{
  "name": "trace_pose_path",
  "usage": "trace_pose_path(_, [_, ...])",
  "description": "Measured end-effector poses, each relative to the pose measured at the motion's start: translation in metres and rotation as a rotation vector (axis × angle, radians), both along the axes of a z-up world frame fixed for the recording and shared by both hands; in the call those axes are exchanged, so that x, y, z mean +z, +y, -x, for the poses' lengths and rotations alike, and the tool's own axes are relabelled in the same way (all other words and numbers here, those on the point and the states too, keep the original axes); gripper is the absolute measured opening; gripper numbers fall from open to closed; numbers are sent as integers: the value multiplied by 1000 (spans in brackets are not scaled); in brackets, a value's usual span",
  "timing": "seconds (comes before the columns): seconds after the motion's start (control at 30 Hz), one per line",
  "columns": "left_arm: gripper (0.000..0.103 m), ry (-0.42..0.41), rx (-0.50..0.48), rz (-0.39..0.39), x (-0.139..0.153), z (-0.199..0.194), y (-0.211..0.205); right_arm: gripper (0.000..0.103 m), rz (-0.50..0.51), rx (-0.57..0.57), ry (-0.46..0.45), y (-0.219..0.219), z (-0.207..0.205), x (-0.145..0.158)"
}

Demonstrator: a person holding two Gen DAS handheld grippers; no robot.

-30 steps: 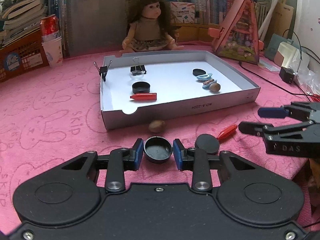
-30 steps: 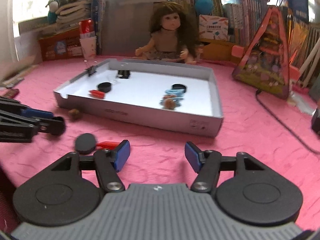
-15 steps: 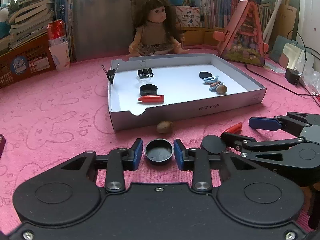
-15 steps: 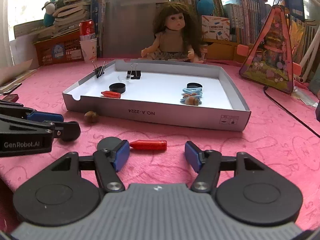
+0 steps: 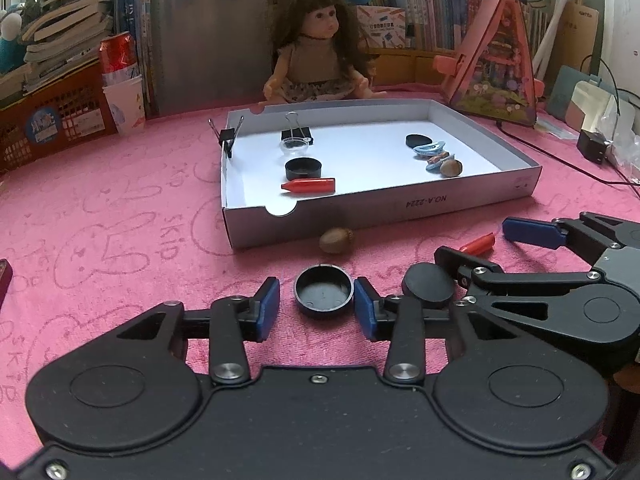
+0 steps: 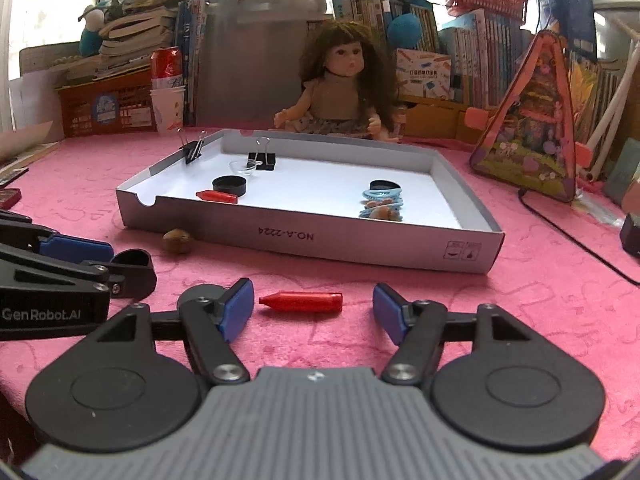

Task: Organize rigid objects
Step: 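Close the right gripper on the red crayon while the left holds the black cap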

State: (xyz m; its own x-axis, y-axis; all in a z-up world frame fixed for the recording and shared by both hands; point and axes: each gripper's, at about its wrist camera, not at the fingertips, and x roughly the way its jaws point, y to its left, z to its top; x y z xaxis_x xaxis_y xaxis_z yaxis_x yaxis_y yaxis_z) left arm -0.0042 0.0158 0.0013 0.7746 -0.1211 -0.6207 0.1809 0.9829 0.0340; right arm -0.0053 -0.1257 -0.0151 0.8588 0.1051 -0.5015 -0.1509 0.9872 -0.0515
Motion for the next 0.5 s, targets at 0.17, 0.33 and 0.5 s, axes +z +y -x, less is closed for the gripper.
trace_pose_path(0.17, [52, -21, 30, -9, -4, 1, 0, 79, -10, -5, -14, -2, 2, -2])
trace_pose_path(0.33, [55, -23, 59, 2, -5, 2, 1, 63, -31, 28, -18, -2, 6, -2])
trace_pose_path(0.5, [30, -20, 69, 16, -3, 2, -2, 49, -27, 68, -16, 3, 9, 1])
